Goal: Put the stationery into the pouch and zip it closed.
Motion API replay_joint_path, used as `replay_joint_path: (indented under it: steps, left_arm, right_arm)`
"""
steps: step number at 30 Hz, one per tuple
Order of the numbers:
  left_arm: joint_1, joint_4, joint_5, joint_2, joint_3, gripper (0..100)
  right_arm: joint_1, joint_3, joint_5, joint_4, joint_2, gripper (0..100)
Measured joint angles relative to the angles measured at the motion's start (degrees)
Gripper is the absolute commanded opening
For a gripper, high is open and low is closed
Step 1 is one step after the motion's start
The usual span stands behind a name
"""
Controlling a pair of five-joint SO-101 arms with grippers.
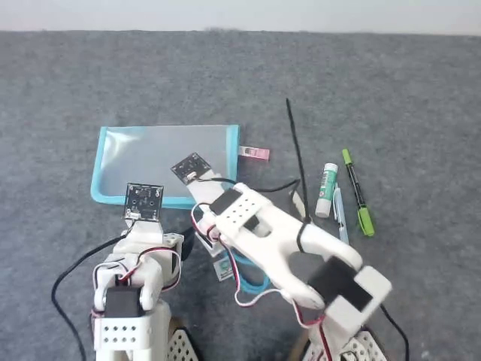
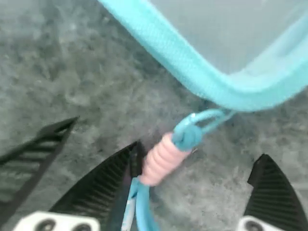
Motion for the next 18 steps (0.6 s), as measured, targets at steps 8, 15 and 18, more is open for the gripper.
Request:
replay_joint_path:
  steps: [8, 15, 18]
  left_arm:
    - [0.00, 0.00, 0.00, 0.00, 0.00, 26]
    - [0.00, 0.00, 0.00, 0.00, 0.00, 26]
    - [0.00, 0.00, 0.00, 0.00, 0.00, 26]
  right_arm:
    - [1.05, -2.46, -2.55, 0.79, 2.29, 4.7]
    - [12.13, -4.75, -2.90, 5.01, 2.29, 0.4]
    - [16.53, -5.36, -0.62, 6.51, 2.37, 0.7]
